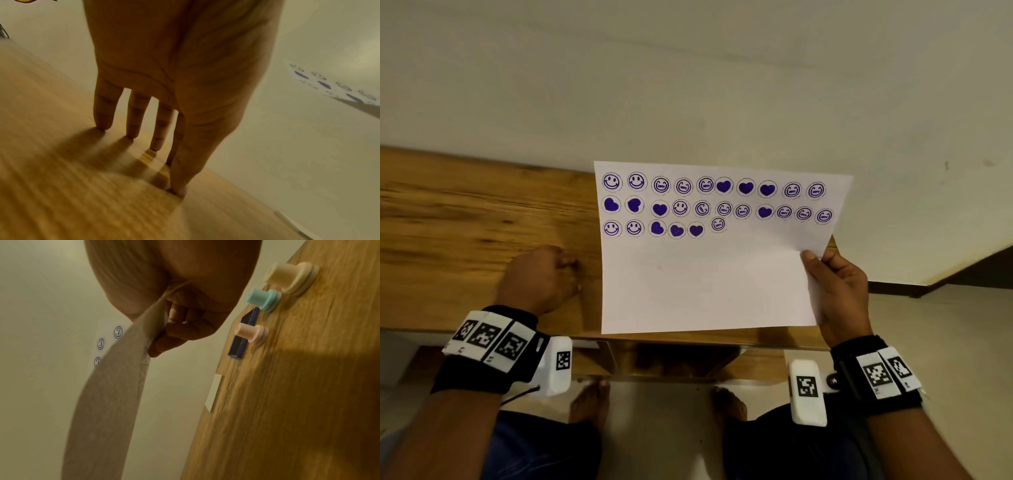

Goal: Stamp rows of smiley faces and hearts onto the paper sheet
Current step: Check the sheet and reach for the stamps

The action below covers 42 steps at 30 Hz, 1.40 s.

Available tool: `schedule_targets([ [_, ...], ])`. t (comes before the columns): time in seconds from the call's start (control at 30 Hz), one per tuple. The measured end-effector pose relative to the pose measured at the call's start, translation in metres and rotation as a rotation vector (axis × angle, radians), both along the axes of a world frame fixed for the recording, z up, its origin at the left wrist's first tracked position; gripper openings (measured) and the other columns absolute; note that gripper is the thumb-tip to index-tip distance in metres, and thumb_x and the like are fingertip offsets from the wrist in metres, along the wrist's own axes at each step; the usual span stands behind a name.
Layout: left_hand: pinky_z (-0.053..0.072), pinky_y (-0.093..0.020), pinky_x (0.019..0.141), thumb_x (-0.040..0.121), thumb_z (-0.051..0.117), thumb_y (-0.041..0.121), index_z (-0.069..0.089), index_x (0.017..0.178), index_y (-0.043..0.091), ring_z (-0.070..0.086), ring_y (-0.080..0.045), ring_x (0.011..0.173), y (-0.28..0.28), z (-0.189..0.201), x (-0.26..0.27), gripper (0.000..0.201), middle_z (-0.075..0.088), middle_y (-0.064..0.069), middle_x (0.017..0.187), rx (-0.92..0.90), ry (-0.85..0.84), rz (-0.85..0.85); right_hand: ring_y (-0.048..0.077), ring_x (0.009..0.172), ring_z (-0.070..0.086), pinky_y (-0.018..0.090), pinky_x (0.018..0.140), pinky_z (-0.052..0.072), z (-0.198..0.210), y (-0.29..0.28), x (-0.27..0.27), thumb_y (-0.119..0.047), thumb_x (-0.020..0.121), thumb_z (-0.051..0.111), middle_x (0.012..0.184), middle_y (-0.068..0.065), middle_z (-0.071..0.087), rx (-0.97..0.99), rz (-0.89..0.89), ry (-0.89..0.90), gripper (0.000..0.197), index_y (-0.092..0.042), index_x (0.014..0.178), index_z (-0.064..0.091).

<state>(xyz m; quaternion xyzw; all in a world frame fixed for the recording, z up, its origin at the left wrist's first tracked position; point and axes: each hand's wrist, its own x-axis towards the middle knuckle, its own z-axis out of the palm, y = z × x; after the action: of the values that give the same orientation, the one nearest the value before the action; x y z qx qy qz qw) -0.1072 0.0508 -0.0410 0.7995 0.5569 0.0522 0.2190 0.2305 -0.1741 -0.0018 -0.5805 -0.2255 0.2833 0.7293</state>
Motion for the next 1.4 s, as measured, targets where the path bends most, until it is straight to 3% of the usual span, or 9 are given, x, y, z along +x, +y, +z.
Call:
schedule_targets([
  [0.13, 0.05, -0.043, 0.09, 0.07, 0.081, 0.03, 0.069, 0.116, 0.022, 0.06, -0.031, 0.105, 0.0, 0.002, -0.002, 0.048, 0.066, -0.006, 0.114, -0.001, 0.024, -0.008, 0.019, 0.089, 0.073, 0.028, 0.077, 0.059, 0.002, 0.001, -0.003, -0.026, 0.071, 0.074, 0.102, 0.008, 0.077, -0.025, -0.012, 0.015, 0.045, 0.0, 0.107, 0.069],
  [0.23, 0.049, -0.043, 0.092, 0.071, 0.081, 0.028, 0.067, 0.117, 0.021, 0.059, -0.03, 0.108, -0.002, 0.004, -0.002, 0.048, 0.065, -0.005, 0.118, -0.022, 0.01, 0.006, 0.021, 0.09, 0.073, 0.029, 0.077, 0.06, -0.003, 0.002, -0.003, -0.013, 0.087, 0.068, 0.103, 0.009, 0.076, -0.068, -0.022, 0.039, 0.027, 0.002, 0.11, 0.068],
  [0.43, 0.048, -0.042, 0.095, 0.081, 0.073, 0.023, 0.066, 0.117, 0.01, 0.059, -0.031, 0.11, -0.017, 0.013, 0.017, 0.039, 0.063, -0.01, 0.124, 0.075, -0.164, 0.086, 0.025, 0.094, 0.073, 0.036, 0.081, 0.059, -0.034, 0.012, -0.005, -0.012, 0.091, 0.069, 0.1, 0.006, 0.077, -0.361, -0.066, -0.024, 0.015, -0.005, 0.104, 0.073],
  [0.6, 0.042, -0.033, 0.094, 0.083, 0.071, 0.026, 0.071, 0.112, 0.013, 0.059, -0.026, 0.111, -0.047, 0.02, 0.051, 0.032, 0.065, -0.006, 0.123, 0.164, -0.265, -0.15, 0.02, 0.091, 0.072, 0.045, 0.087, 0.059, -0.051, 0.027, -0.006, -0.021, 0.089, 0.073, 0.104, 0.003, 0.076, -0.623, -0.093, -0.183, 0.021, -0.013, 0.107, 0.073],
  [0.83, 0.032, -0.031, 0.107, 0.089, 0.06, 0.041, 0.058, 0.132, 0.026, 0.039, -0.016, 0.13, -0.086, 0.002, 0.088, 0.046, 0.05, 0.007, 0.141, 0.067, -0.148, -0.473, 0.018, 0.094, 0.069, 0.044, 0.088, 0.058, -0.058, 0.032, -0.007, -0.029, 0.088, 0.071, 0.112, 0.002, 0.074, -0.774, -0.107, -0.447, 0.033, -0.014, 0.118, 0.072],
  [1.03, 0.031, -0.035, 0.108, 0.092, 0.052, 0.046, 0.05, 0.137, 0.034, 0.033, -0.013, 0.133, -0.093, -0.006, 0.095, 0.047, 0.04, 0.012, 0.148, 0.05, -0.004, -0.523, 0.021, 0.093, 0.068, 0.035, 0.084, 0.057, -0.037, 0.025, -0.007, -0.039, 0.09, 0.068, 0.108, 0.005, 0.073, -0.872, -0.111, -0.635, 0.038, -0.015, 0.119, 0.07],
  [1.17, 0.033, -0.035, 0.106, 0.091, 0.053, 0.046, 0.05, 0.136, 0.034, 0.035, -0.014, 0.131, -0.094, -0.005, 0.095, 0.047, 0.04, 0.011, 0.146, 0.06, 0.014, -0.526, 0.017, 0.089, 0.066, 0.024, 0.076, 0.044, -0.01, 0.012, 0.003, -0.039, 0.09, 0.065, 0.101, 0.002, 0.075, -0.947, -0.225, -0.839, 0.027, -0.021, 0.106, 0.076],
  [1.3, 0.035, -0.035, 0.104, 0.091, 0.053, 0.047, 0.05, 0.136, 0.033, 0.037, -0.014, 0.129, -0.095, -0.002, 0.095, 0.047, 0.042, 0.01, 0.143, 0.077, 0.028, -0.506, 0.026, 0.098, 0.067, 0.034, 0.081, 0.049, 0.011, -0.006, 0.023, -0.038, 0.089, 0.067, 0.106, 0.001, 0.074, -0.965, -0.352, -0.916, 0.028, -0.023, 0.111, 0.074],
  [1.4, 0.036, -0.035, 0.104, 0.091, 0.053, 0.047, 0.05, 0.136, 0.033, 0.038, -0.015, 0.129, -0.095, -0.001, 0.095, 0.047, 0.043, 0.01, 0.143, 0.085, 0.033, -0.509, 0.031, 0.107, 0.064, 0.04, 0.085, 0.051, 0.008, -0.011, 0.042, -0.034, 0.087, 0.069, 0.117, 0.005, 0.071, -1.04, -0.319, -0.934, 0.034, -0.023, 0.119, 0.071],
])
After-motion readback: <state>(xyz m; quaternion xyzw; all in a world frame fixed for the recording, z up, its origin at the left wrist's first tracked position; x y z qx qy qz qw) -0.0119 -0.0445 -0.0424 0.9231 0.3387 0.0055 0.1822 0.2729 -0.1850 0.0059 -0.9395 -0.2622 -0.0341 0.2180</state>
